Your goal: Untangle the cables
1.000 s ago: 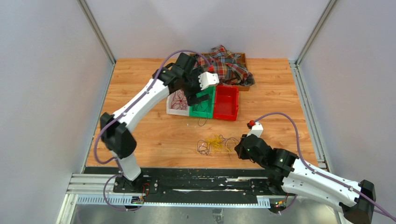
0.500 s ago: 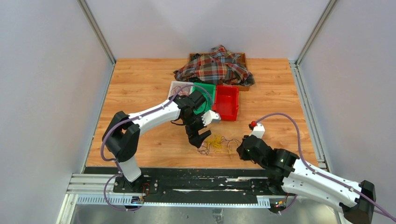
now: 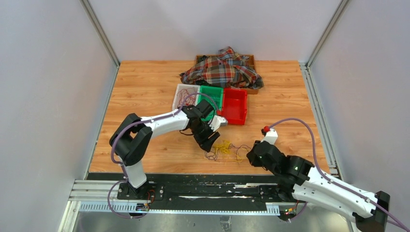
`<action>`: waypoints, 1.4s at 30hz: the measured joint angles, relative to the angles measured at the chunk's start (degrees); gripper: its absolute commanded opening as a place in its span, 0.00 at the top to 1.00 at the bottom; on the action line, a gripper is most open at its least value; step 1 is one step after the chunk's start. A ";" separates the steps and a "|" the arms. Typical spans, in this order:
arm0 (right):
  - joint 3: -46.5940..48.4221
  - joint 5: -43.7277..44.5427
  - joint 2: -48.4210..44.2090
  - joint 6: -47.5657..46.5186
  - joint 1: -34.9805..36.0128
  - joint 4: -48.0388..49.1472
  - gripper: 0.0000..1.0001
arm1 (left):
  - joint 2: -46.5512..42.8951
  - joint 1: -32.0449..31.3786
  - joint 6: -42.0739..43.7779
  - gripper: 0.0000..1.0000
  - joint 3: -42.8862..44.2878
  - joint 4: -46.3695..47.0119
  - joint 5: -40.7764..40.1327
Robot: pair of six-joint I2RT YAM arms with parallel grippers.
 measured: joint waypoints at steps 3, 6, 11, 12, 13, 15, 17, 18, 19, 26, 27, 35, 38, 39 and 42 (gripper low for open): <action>0.22 0.00 -1.38 0.35 -0.02 -1.09 0.62 | -0.15 -0.46 -0.31 0.81 -1.73 1.75 -1.75; 1.62 -0.11 -2.34 0.37 -0.09 -2.84 0.46 | -0.24 -0.66 0.63 0.97 -2.36 2.03 -3.54; 6.08 -0.07 -4.81 -1.44 -0.11 -6.34 0.33 | -2.34 -0.70 4.57 0.99 1.27 -2.56 -5.60; 7.17 -0.04 -5.29 -2.12 -0.11 -6.56 0.32 | -3.28 -0.70 5.99 0.99 3.48 -4.35 -5.75; 8.44 0.00 -5.73 -3.48 -0.11 -6.32 0.31 | -4.39 -0.70 7.34 0.99 5.57 -5.88 -5.75; 10.40 -0.07 -5.88 -6.67 -0.11 -4.63 0.31 | -7.15 -0.70 10.03 0.99 9.62 -8.61 -5.64; 11.43 -0.57 -5.14 -11.06 -0.11 -0.37 0.31 | -10.75 -0.70 13.27 0.99 14.16 -11.91 -5.20; 11.63 -1.01 -4.44 -13.00 -0.11 1.53 0.31 | -12.33 -0.70 14.58 0.99 15.85 -13.18 -4.79; 11.82 -1.79 -3.41 -15.28 -0.11 4.04 0.31 | -14.16 -0.72 16.15 0.99 17.97 -15.13 -4.35; 15.98 -9.53 9.94 -27.76 -0.11 23.50 0.30 | -22.34 -0.74 22.36 1.00 26.60 -23.04 -2.38; 16.83 -10.86 12.11 -28.96 -0.11 26.14 0.30 | -22.91 -0.74 22.67 1.00 27.39 -23.71 -2.21; 20.70 -21.57 24.92 -33.86 -0.11 43.23 0.31 | -23.74 -0.76 23.80 1.00 36.87 -26.75 -2.47; 20.70 -24.06 27.69 -34.05 -0.11 47.52 0.33 | -23.71 -0.79 23.96 1.00 43.71 -26.75 -2.67; 20.81 -24.74 28.94 -34.05 -0.11 48.89 0.34 | -23.63 -0.79 23.93 1.00 45.88 -26.75 -2.71; 21.42 -25.73 32.00 -34.05 -0.11 50.80 0.39 | -22.93 -0.81 23.91 0.99 52.72 -26.93 -2.89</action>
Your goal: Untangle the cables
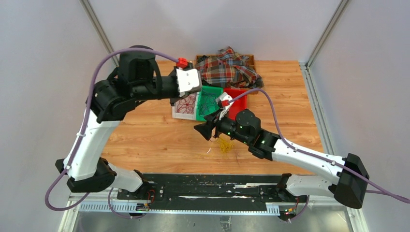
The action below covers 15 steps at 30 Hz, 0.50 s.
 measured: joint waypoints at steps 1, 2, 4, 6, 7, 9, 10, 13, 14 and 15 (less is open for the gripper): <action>0.02 0.00 0.72 0.00 0.00 0.37 0.40 | 0.44 0.00 -0.02 1.00 2.16 0.17 0.00; 0.02 0.02 1.33 0.07 0.00 0.50 0.42 | 0.92 0.00 -0.04 1.00 4.26 0.09 0.04; 0.02 0.00 2.58 0.55 0.00 1.22 0.45 | 2.08 0.00 -0.11 1.00 9.03 0.20 0.13; 0.00 -0.28 3.63 1.40 0.00 2.16 0.47 | 2.60 0.00 -0.31 1.00 12.04 0.76 0.11; 0.00 -0.39 4.04 1.79 0.00 2.64 0.48 | 2.67 0.00 -0.42 0.99 13.11 1.31 0.04; -0.20 -0.74 5.11 2.99 0.00 4.13 0.49 | 2.21 0.00 -0.50 1.00 13.81 3.65 -0.50; -0.37 -0.98 5.66 3.63 0.00 4.83 0.50 | 1.79 0.00 -0.55 1.00 13.68 5.03 -1.05; -1.42 -1.57 7.91 5.35 0.00 7.15 0.50 | 0.46 0.00 -0.83 0.99 12.79 10.03 -2.82; -1.77 -1.68 8.74 5.79 0.00 7.78 0.50 | 0.04 0.00 -0.90 0.99 12.72 12.04 -3.48; -2.27 -1.81 9.73 6.36 0.00 8.55 0.50 | -0.24 0.00 -0.90 0.99 12.72 13.68 -3.91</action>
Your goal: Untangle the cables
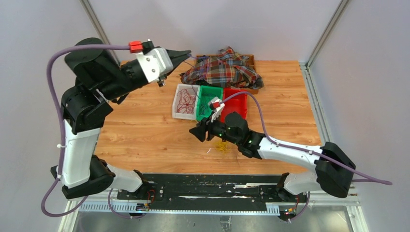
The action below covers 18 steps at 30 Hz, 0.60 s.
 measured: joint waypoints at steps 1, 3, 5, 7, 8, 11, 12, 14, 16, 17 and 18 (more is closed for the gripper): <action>-0.63 -0.07 1.11 0.70 0.00 0.83 0.51 | -0.28 0.00 0.00 1.00 0.04 1.81 -0.61; -1.53 -0.11 2.69 1.64 0.00 1.84 0.51 | -0.81 0.00 0.04 0.99 0.31 5.29 -1.84; -2.43 -0.11 4.07 2.58 0.00 2.58 0.51 | -1.25 0.00 0.33 0.99 0.55 8.72 -3.34; -3.69 -0.09 4.61 3.74 0.00 3.48 0.52 | -1.68 0.00 0.92 1.00 0.57 12.07 -5.09; -4.70 -0.07 4.70 4.42 0.00 4.02 0.52 | -1.90 0.00 1.27 0.99 0.46 14.29 -6.36; -7.56 -0.02 5.16 6.32 0.00 5.22 0.52 | -2.64 0.00 2.99 0.99 -0.66 21.84 -10.47; -8.24 0.00 5.44 6.73 0.00 5.40 0.52 | -2.75 0.00 3.67 0.99 -0.94 24.00 -11.69; -9.64 0.09 6.21 7.63 0.00 5.84 0.52 | -2.58 0.00 5.38 1.00 -1.01 29.20 -14.51; -10.78 0.24 7.10 8.59 0.00 5.97 0.52 | -2.25 0.00 6.91 0.99 -0.83 32.79 -16.52; -11.28 0.33 7.43 9.07 0.00 5.92 0.52 | -2.03 0.00 7.74 1.00 -0.72 34.36 -17.44; -11.72 0.39 7.52 9.51 0.00 5.92 0.50 | -1.92 0.00 8.24 0.99 -0.72 35.10 -17.94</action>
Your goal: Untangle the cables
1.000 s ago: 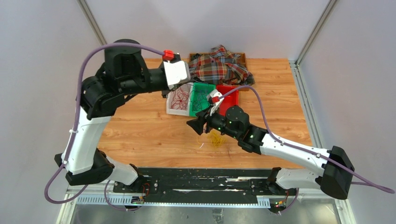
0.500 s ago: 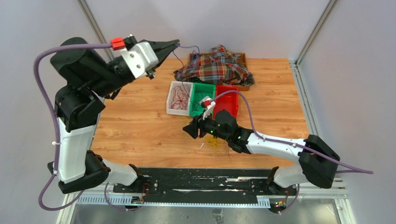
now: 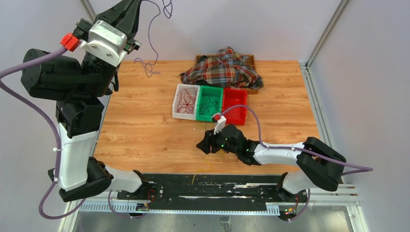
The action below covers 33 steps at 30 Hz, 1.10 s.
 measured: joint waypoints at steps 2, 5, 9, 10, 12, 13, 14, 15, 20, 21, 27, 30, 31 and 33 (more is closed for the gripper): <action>-0.72 0.17 -0.39 0.50 0.00 -0.11 0.47 | 0.09 0.00 0.74 1.00 -0.42 0.83 -0.70; -1.27 1.75 -3.58 0.74 0.00 -2.34 0.41 | -1.20 0.00 1.64 1.00 -5.01 2.05 -1.57; -0.61 5.33 -11.85 -0.26 -0.22 -6.25 0.35 | -2.91 0.00 2.47 0.99 -12.68 2.43 -2.10; 0.22 6.23 -13.81 -0.72 -0.52 -7.72 0.34 | -2.95 0.00 2.47 0.99 -14.36 2.40 -2.14; 2.69 7.69 -16.90 -1.66 -1.68 -10.38 0.33 | -2.89 0.00 2.29 1.00 -16.87 2.32 -2.19; 3.91 8.13 -17.99 -2.03 -2.49 -11.28 0.33 | -2.80 0.00 2.05 0.99 -18.10 2.12 -2.16; 5.03 8.66 -18.95 -2.47 -3.37 -12.00 0.33 | -2.69 0.00 1.81 1.00 -19.02 1.81 -2.10; 6.12 8.98 -19.78 -2.86 -4.46 -12.68 0.33 | -2.60 0.00 1.40 0.99 -20.11 1.64 -2.03; 9.44 9.27 -20.31 -3.74 -9.31 -15.17 0.36 | -1.66 0.00 -0.57 0.99 -23.10 1.55 -1.60; 9.75 9.35 -20.15 -3.82 -10.01 -15.61 0.36 | -1.27 0.00 -0.81 0.99 -23.78 1.97 -1.60; 10.71 10.49 -18.91 -4.37 -14.14 -19.85 0.36 | 3.39 0.00 -1.20 1.00 -25.94 4.04 -2.69; 10.10 10.58 -19.15 -4.31 -15.89 -21.07 0.36 | 7.15 0.00 -0.52 0.99 -26.77 5.42 -4.76; 9.51 10.60 -19.52 -4.22 -16.31 -21.20 0.36 | 8.28 0.02 -0.24 0.99 -27.02 5.77 -5.27; 7.65 10.62 -20.85 -4.09 -16.98 -21.22 0.36 | 10.40 0.28 0.07 0.99 -27.69 6.58 -6.05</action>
